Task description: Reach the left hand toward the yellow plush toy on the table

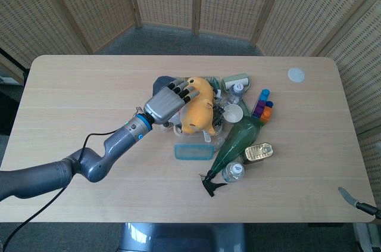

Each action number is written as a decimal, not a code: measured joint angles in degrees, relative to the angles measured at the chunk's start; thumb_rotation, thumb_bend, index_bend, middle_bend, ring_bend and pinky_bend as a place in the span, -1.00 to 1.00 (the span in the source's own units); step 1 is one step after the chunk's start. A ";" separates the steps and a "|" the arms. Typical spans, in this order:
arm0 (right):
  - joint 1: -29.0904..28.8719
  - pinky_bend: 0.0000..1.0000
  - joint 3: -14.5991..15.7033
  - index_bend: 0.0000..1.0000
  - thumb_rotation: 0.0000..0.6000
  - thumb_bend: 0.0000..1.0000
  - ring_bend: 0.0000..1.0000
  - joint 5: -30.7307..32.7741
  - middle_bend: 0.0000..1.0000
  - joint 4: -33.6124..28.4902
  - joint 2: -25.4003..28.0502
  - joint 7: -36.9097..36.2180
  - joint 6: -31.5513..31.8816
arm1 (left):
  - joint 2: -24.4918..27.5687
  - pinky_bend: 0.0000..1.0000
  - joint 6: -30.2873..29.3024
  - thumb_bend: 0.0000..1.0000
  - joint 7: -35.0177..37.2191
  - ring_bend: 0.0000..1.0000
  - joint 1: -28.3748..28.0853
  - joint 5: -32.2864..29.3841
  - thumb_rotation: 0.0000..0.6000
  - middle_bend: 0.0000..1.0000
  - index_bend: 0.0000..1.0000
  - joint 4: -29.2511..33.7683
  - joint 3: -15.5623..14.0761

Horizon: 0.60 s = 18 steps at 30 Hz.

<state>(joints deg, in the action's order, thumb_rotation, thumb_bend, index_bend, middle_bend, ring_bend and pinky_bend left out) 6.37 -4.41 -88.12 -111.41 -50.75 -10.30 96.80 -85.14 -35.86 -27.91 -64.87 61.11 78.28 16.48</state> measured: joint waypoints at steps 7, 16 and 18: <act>0.38 -1.00 0.09 -1.00 0.69 -1.00 -1.00 -0.55 -1.00 0.00 0.58 -1.18 0.72 | -4.48 -0.98 -0.42 -1.00 -3.28 -1.00 -2.74 -4.65 1.00 -1.00 -1.00 -2.73 -2.61; 0.64 -1.00 0.11 -1.00 0.69 -1.00 -1.00 -0.71 -1.00 0.30 0.87 -2.41 1.20 | -8.40 0.56 -8.93 -1.00 -5.36 0.56 -3.11 -0.52 1.00 0.86 0.71 -5.01 -4.42; 0.58 -1.00 0.17 -1.00 0.69 -1.00 -1.00 -0.80 -1.00 0.28 0.90 -2.53 1.04 | -8.69 0.62 -10.52 -1.00 -5.54 0.62 -2.89 0.89 1.00 0.93 0.77 -5.63 -4.75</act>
<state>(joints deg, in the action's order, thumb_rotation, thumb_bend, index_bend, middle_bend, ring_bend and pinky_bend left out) 6.95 -4.25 -88.91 -111.13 -49.85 -12.83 97.84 -93.83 -46.38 -33.46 -67.77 62.00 72.65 11.73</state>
